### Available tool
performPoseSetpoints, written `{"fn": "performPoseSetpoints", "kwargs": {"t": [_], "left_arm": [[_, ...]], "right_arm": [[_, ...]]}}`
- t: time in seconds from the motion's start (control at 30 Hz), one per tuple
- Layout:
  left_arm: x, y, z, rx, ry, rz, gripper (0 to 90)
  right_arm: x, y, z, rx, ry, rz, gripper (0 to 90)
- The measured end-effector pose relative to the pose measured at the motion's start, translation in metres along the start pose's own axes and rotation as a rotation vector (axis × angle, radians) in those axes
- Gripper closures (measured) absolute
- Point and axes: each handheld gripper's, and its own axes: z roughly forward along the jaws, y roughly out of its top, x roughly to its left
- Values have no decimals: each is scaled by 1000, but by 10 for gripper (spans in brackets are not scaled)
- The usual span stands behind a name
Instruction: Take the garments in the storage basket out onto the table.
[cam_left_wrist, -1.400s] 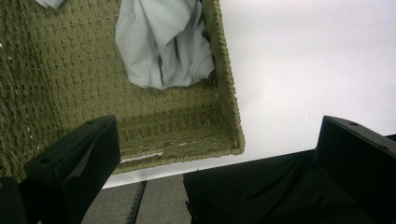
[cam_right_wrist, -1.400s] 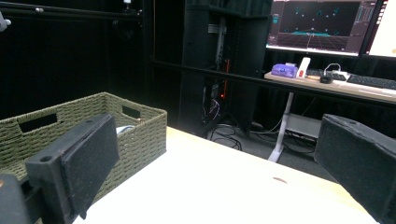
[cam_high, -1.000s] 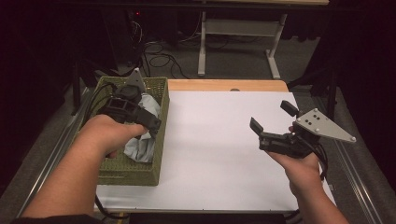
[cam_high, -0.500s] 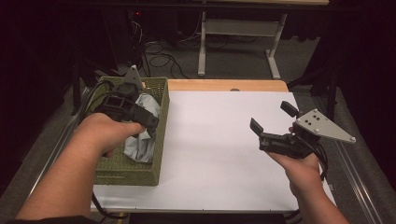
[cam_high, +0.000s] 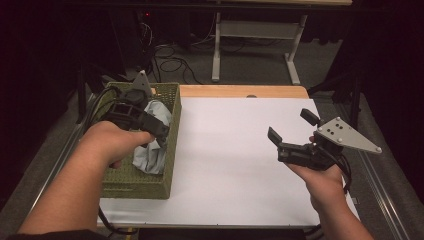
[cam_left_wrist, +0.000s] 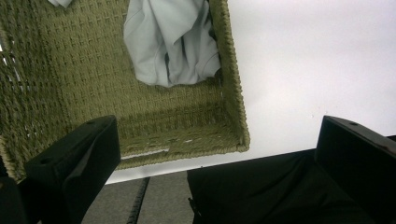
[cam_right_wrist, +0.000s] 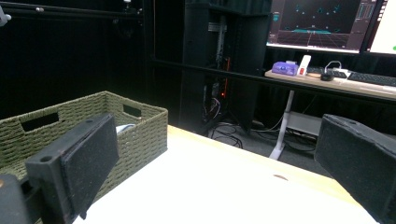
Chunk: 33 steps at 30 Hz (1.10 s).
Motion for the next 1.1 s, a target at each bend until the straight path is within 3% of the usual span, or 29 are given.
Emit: {"fn": "performPoseSetpoints", "kwargs": {"t": [0.73,1.1], "left_arm": [[19,3,16,-17,-2,-27,6],[34,0,35,-24,13,-19,6]], "right_arm": [[-1,-1,0,1,3,7,4],[0,-2,1,5,5,9,4]]}}
